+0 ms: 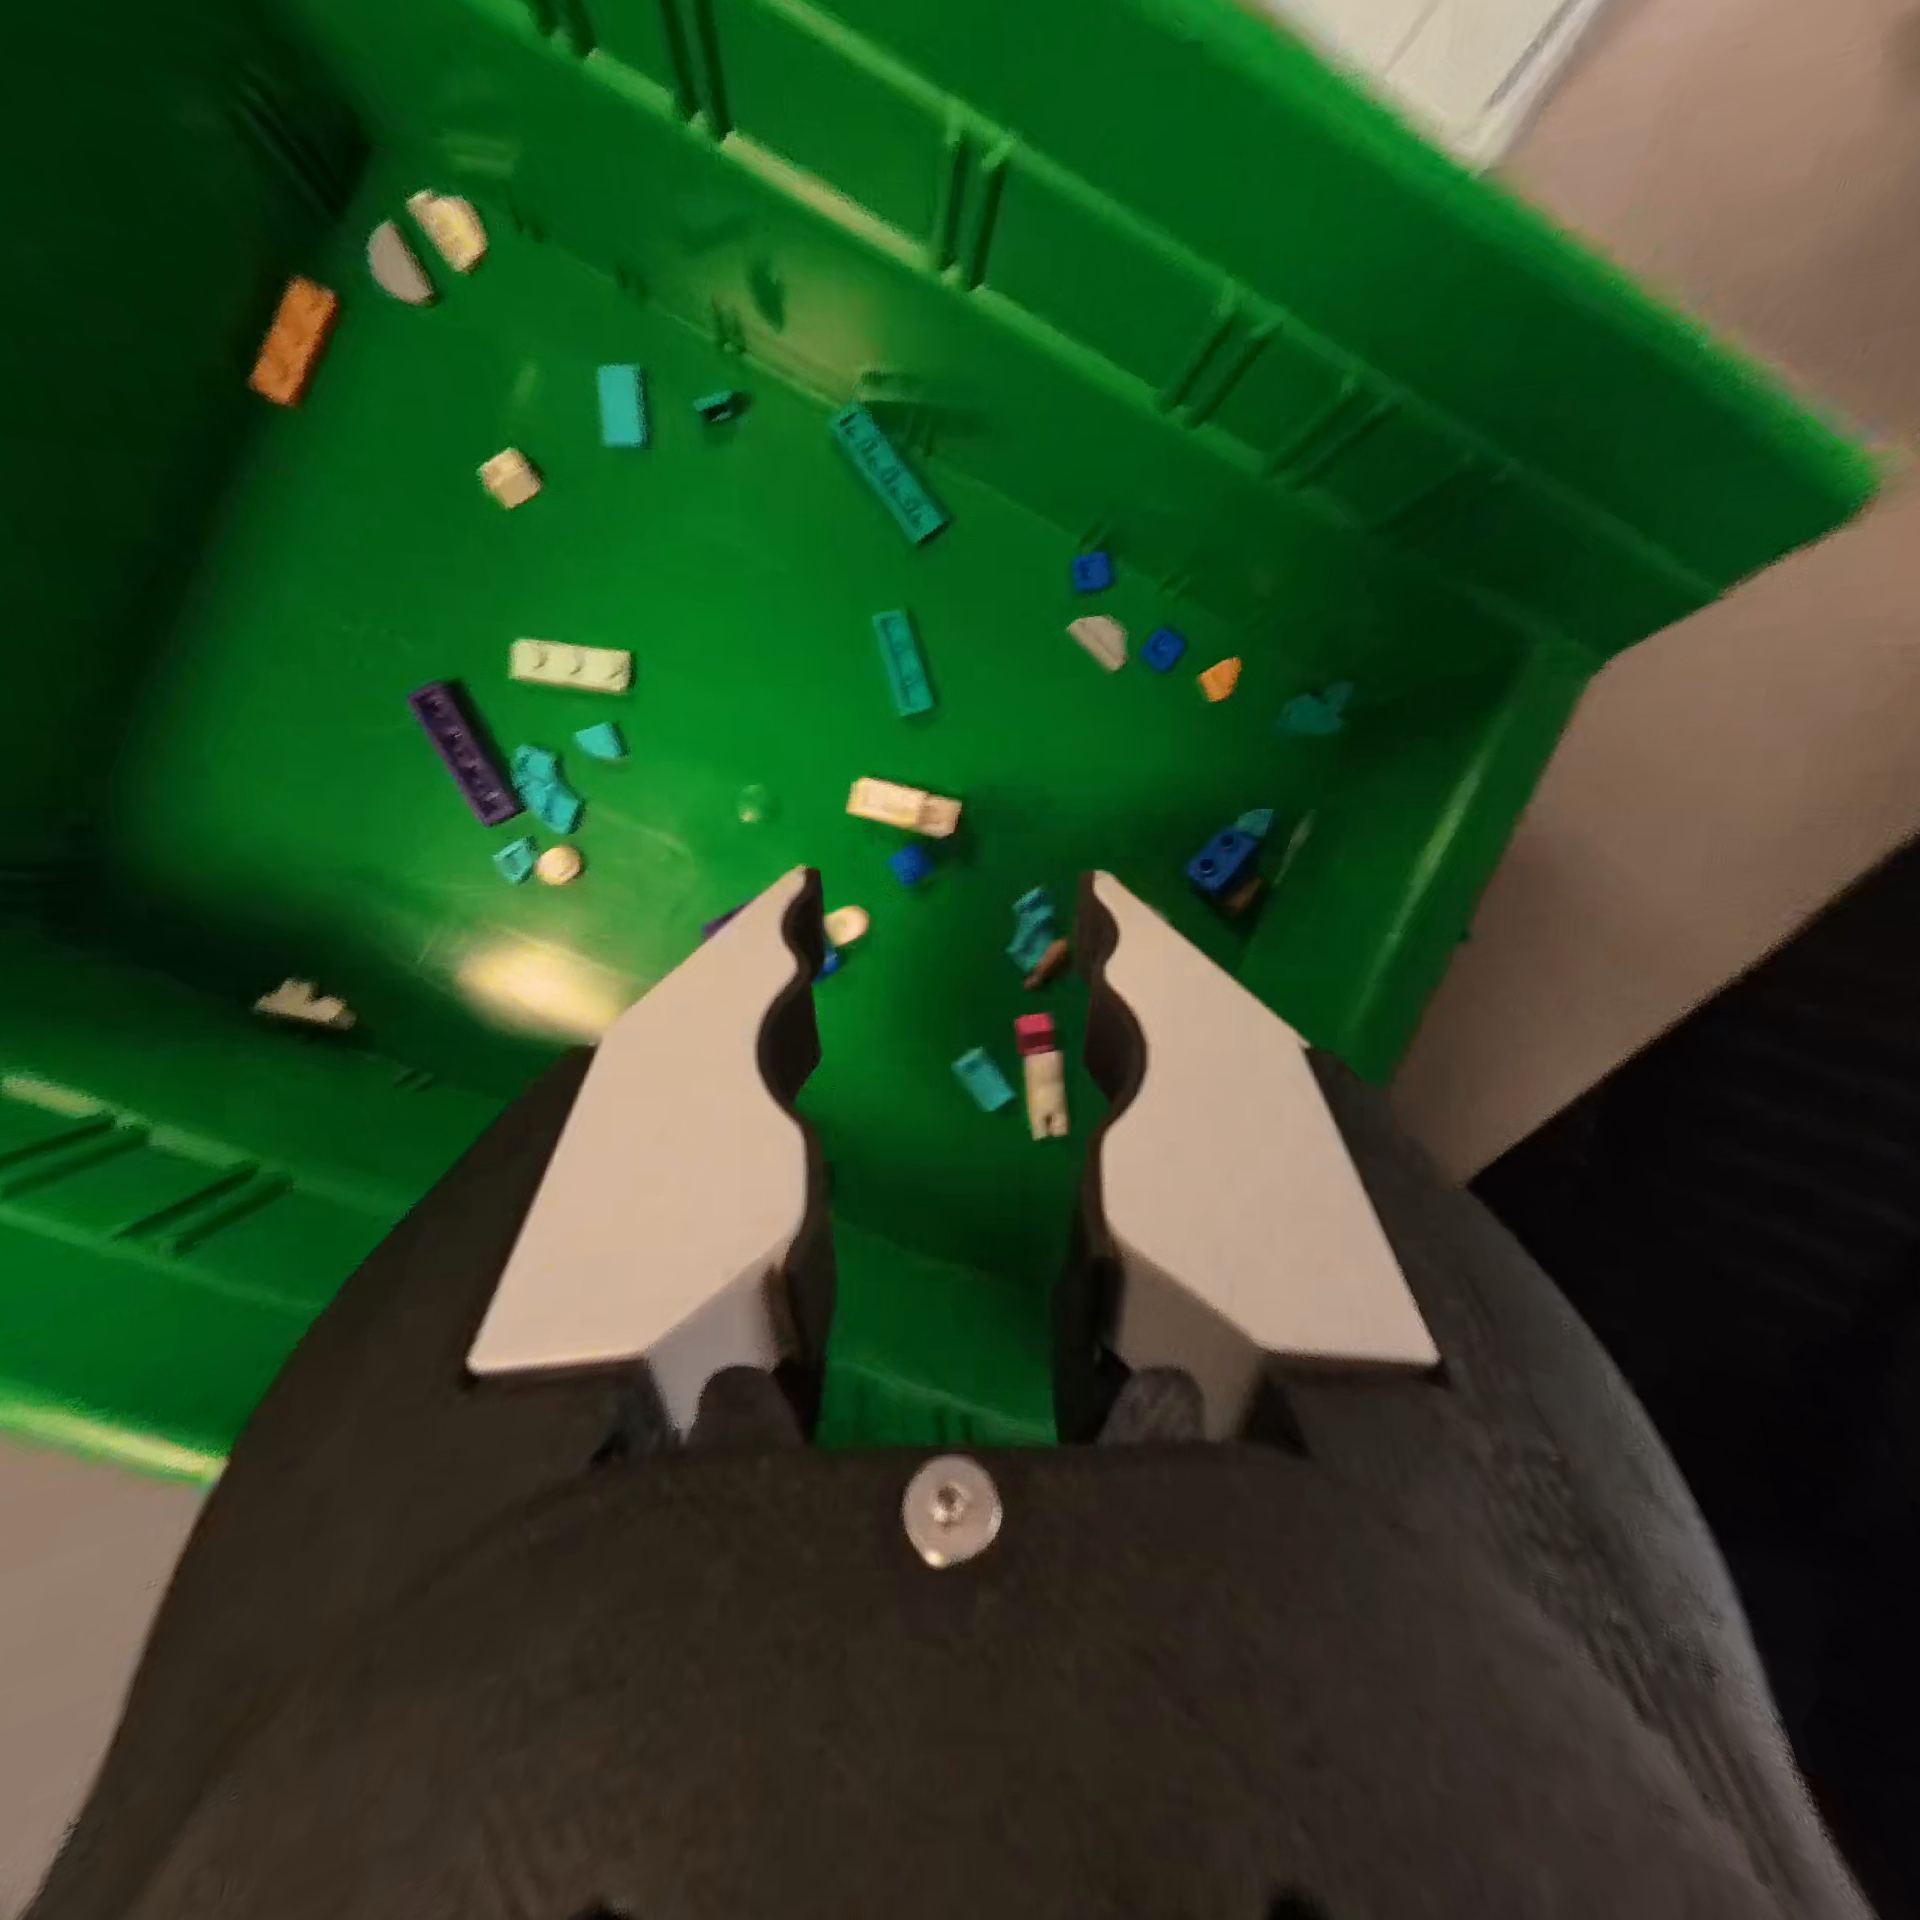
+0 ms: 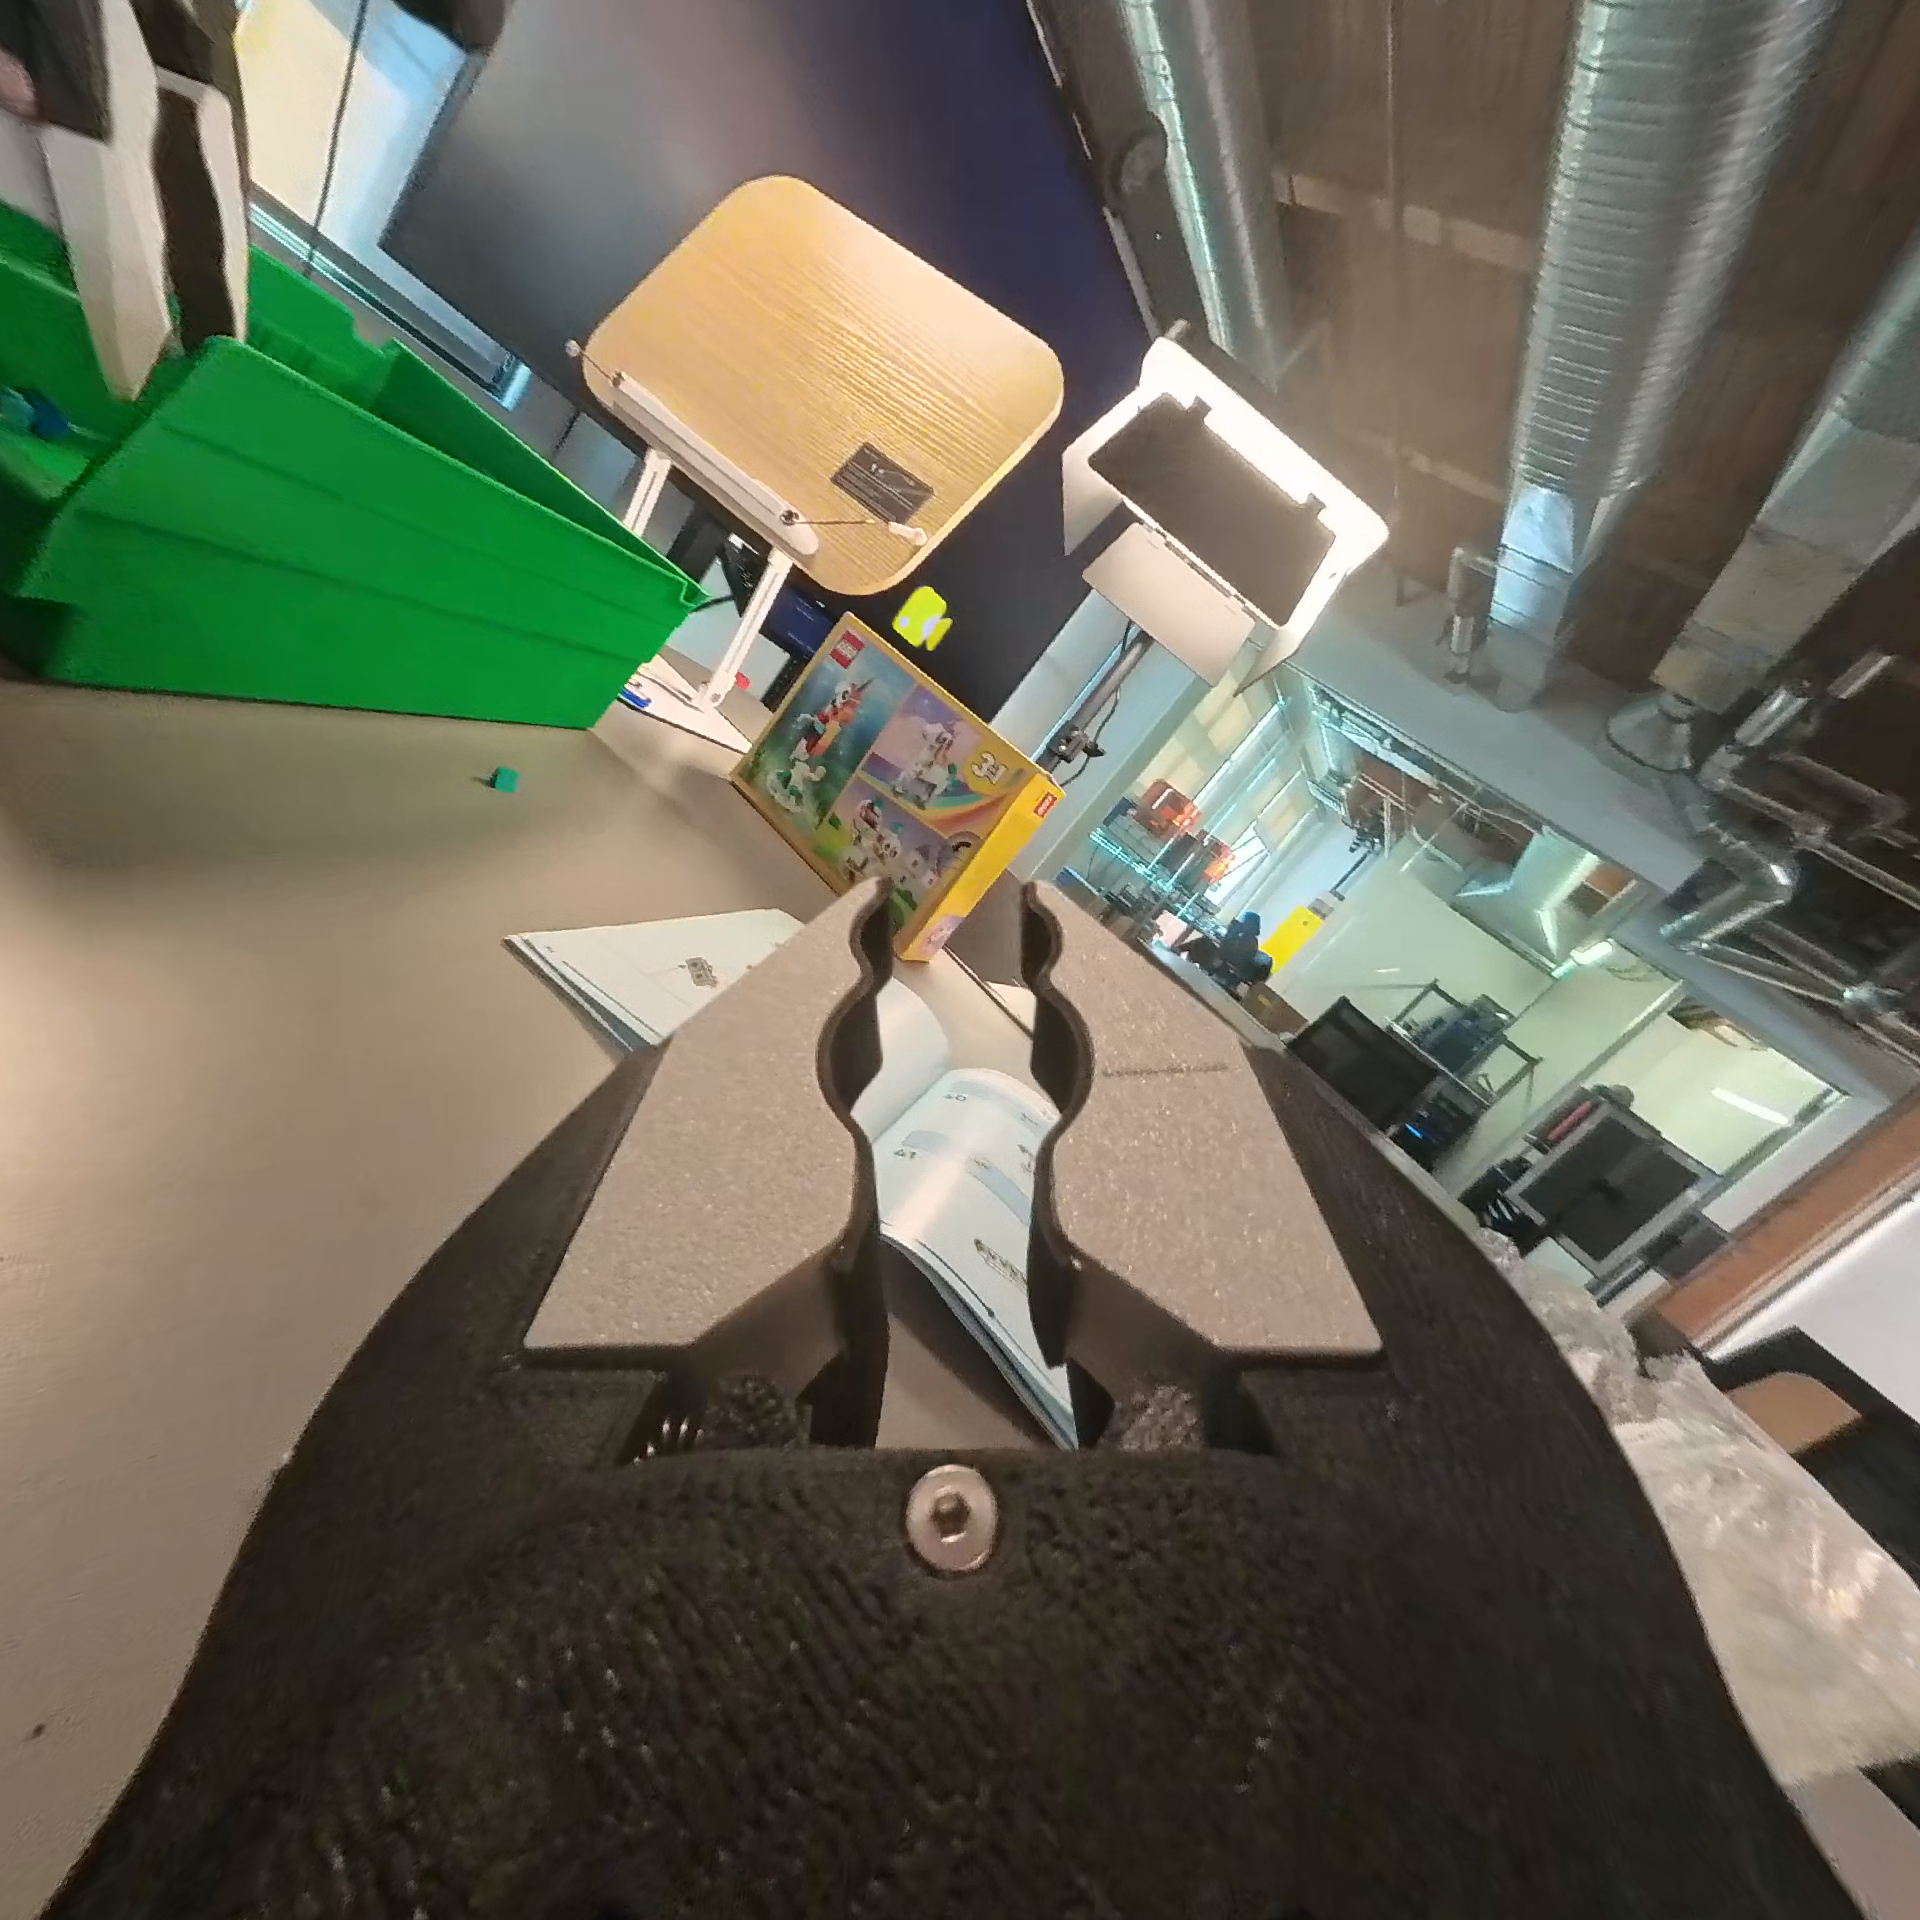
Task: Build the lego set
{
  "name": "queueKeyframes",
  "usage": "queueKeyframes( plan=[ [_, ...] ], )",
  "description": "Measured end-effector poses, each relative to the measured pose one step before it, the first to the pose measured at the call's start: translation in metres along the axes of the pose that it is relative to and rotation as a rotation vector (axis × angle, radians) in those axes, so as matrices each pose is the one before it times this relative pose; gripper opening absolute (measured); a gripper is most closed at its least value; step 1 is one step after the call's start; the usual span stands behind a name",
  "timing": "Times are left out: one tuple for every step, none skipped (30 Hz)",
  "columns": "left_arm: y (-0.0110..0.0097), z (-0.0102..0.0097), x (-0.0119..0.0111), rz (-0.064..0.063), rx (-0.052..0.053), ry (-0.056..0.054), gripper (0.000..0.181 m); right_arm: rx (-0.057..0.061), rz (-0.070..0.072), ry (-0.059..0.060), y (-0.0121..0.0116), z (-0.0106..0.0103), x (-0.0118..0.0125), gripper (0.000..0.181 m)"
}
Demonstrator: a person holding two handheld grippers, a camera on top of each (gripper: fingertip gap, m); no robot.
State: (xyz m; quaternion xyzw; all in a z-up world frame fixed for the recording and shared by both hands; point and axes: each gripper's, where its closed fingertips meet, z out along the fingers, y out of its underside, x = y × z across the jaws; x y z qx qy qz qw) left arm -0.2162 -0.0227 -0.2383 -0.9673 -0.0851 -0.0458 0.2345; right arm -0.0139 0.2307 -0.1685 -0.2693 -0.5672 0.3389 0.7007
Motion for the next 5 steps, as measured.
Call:
queueKeyframes(
  plan=[
    [-0.00487, -0.00188, 0.00904, -0.0018, 0.0237, 0.0486, 0.049, -0.0059, 0.0029, 0.0016, 0.00166, 0.00061, 0.00038, 0.022],
    [-0.00417, -0.00183, 0.00522, -0.0093, 0.0185, 0.0233, 0.049, -0.0053, -0.0004, 0.0014, 0.00140, 0.00064, 0.00021, 0.021],
    [-0.00115, -0.00139, 0.00170, -0.0106, 0.0012, 0.0006, 0.047, -0.0045, -0.0015, 0.0005, 0.00124, 0.00067, -0.00005, 0.021],
    [0.00315, -0.00029, 0.00064, -0.0058, -0.0231, -0.0070, 0.042, -0.0041, -0.0004, -0.0006, 0.00109, 0.00063, -0.00021, 0.021],
    [0.00643, 0.00054, -0.00059, -0.0056, -0.0414, -0.0151, 0.037, -0.0041, 0.0005, -0.0016, 0.00106, 0.00054, -0.00039, 0.021]
  ],
)
